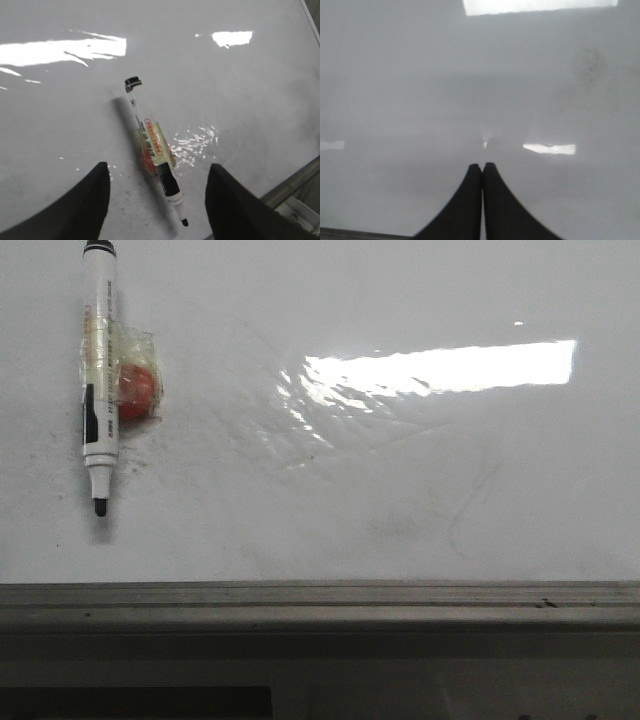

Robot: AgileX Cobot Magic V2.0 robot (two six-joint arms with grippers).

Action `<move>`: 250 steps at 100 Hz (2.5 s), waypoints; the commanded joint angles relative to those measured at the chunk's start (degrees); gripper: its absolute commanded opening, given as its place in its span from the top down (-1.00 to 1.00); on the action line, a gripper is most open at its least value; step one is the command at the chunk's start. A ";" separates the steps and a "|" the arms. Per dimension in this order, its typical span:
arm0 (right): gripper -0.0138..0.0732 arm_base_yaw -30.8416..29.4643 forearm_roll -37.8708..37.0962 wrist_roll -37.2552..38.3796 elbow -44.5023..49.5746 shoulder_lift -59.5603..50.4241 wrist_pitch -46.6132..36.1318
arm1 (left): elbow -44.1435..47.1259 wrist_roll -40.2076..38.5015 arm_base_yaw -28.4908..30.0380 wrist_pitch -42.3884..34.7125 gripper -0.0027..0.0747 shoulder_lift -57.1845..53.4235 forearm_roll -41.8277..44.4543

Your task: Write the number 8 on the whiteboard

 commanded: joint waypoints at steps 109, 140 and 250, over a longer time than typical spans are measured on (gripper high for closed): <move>0.83 -0.04 -0.04 -0.45 -1.86 1.23 -6.03 | -1.79 -3.28 -4.07 -32.67 0.56 41.11 -5.86; 0.83 14.17 -0.28 -1.63 -1.86 2.54 -6.57 | -1.79 -3.18 -4.02 -32.88 0.98 41.11 -3.91; -0.32 51.50 3.97 -6.41 -26.19 47.50 -16.29 | -12.61 -3.18 -4.02 -33.23 0.98 40.90 42.29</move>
